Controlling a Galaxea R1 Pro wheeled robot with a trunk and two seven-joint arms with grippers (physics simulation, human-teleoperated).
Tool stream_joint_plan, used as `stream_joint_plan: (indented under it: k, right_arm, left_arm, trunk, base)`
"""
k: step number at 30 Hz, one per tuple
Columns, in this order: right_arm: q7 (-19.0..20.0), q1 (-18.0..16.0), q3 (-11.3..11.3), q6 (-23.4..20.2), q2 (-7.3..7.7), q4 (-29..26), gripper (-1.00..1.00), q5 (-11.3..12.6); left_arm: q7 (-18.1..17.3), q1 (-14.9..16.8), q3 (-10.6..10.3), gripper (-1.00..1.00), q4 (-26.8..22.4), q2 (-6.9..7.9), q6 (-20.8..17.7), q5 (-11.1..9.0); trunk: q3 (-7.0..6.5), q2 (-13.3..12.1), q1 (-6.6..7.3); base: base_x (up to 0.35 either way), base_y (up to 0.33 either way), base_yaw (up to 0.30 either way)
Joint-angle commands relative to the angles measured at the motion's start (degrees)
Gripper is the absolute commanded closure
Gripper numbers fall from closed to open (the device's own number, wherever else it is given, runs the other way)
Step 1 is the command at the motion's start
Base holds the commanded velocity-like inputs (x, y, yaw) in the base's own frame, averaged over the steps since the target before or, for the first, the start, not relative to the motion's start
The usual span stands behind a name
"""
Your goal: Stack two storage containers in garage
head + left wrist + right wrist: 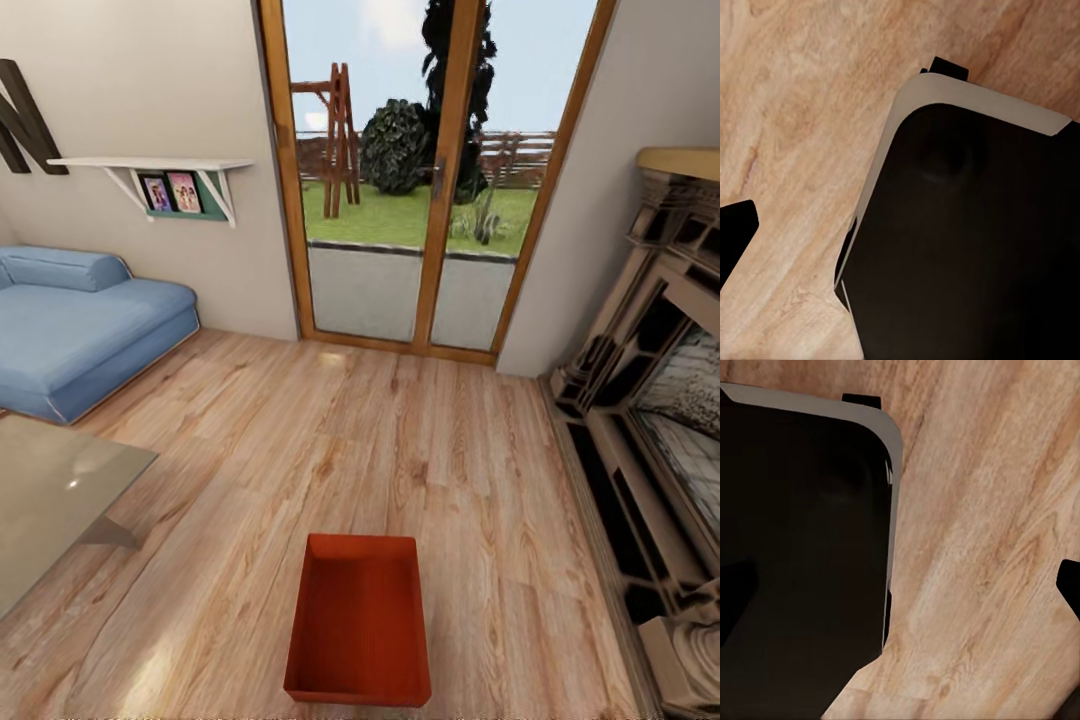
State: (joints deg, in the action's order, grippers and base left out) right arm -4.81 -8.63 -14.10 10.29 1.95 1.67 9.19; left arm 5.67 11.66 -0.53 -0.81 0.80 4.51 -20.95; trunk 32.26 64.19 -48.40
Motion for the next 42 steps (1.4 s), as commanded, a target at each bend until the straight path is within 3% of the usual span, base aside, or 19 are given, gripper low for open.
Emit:
stream_joint_plan:
  k: [1, 42]
  right_arm:
    - [-0.02, -0.07, -0.49, 0.35, -0.02, 0.18, -1.0, 0.56]
    - [-0.02, -0.07, -0.52, 0.35, -0.01, 0.18, -1.0, 0.56]
  left_arm:
    - [0.11, 0.03, -0.08, -1.0, 0.02, -0.01, 0.15, -0.23]
    - [0.12, 0.03, -0.08, -1.0, 0.02, -0.01, 0.15, -0.23]
  trunk:
    - [0.14, 0.03, 0.0]
    - [3.87, 0.03, 0.0]
  base:
    - [0.0, 0.0, 0.0]
    - [0.0, 0.0, 0.0]
